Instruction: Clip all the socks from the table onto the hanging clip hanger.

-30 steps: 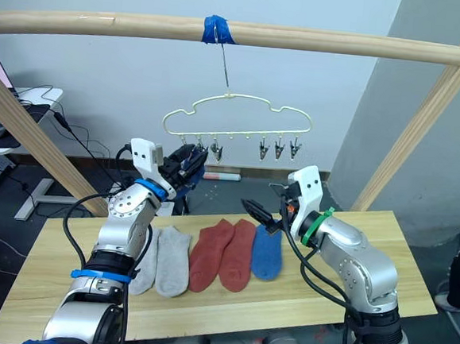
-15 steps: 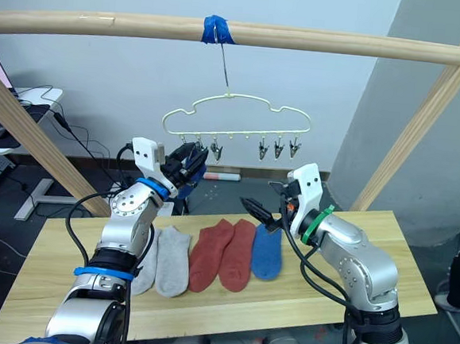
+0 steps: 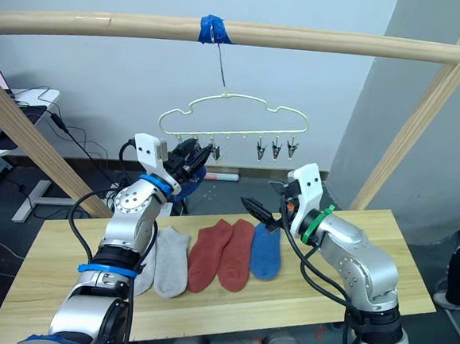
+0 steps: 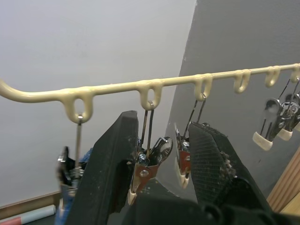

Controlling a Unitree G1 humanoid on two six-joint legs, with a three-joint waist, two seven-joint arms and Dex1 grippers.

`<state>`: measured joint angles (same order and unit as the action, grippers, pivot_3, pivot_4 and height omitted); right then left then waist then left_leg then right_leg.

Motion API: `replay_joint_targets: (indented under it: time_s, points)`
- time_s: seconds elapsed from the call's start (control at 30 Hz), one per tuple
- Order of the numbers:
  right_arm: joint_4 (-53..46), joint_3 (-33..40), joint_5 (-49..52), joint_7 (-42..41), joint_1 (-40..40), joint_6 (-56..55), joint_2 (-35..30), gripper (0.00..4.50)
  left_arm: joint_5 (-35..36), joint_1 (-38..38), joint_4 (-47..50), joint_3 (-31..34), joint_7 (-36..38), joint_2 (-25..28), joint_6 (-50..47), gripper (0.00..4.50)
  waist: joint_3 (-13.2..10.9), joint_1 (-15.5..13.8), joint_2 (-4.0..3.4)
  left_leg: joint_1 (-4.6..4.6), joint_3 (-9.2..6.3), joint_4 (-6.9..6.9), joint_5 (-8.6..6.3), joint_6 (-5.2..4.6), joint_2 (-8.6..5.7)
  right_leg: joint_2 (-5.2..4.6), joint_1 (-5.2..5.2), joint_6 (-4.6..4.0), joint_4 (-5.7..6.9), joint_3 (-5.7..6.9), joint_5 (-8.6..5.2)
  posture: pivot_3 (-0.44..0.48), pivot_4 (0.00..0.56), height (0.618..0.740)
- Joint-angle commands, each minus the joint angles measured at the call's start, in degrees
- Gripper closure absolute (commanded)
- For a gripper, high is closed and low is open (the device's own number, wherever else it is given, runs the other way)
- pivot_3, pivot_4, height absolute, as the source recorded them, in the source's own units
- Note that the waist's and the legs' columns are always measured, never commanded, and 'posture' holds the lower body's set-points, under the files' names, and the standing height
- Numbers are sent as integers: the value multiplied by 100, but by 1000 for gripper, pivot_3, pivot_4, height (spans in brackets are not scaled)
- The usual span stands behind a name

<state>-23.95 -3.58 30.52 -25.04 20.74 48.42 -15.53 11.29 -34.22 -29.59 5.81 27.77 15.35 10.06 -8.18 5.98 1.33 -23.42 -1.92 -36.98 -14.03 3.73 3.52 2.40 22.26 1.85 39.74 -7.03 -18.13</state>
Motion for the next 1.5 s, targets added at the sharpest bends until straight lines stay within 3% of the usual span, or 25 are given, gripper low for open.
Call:
replay_joint_targets:
  time_s: [0.03,0.9,1.5]
  points:
    - [-318,30,122,-28,19,-38,-31,0,9,3,306,-3,-80,-79,-6,2543,0,9,0,0,0,0,0,0,0,0,0,0,0,0,0,-113,126,740]
    - [-378,53,175,23,-10,56,-30,0,-12,376,333,25,-84,82,-63,2543,0,57,0,0,-3,0,0,0,0,1,0,0,3,0,0,-113,141,740]
    - [-350,55,155,15,28,62,-61,0,-121,2,-282,90,-233,46,224,2543,-1,57,0,0,-6,0,0,0,0,2,0,1,2,2,-1,-113,139,740]
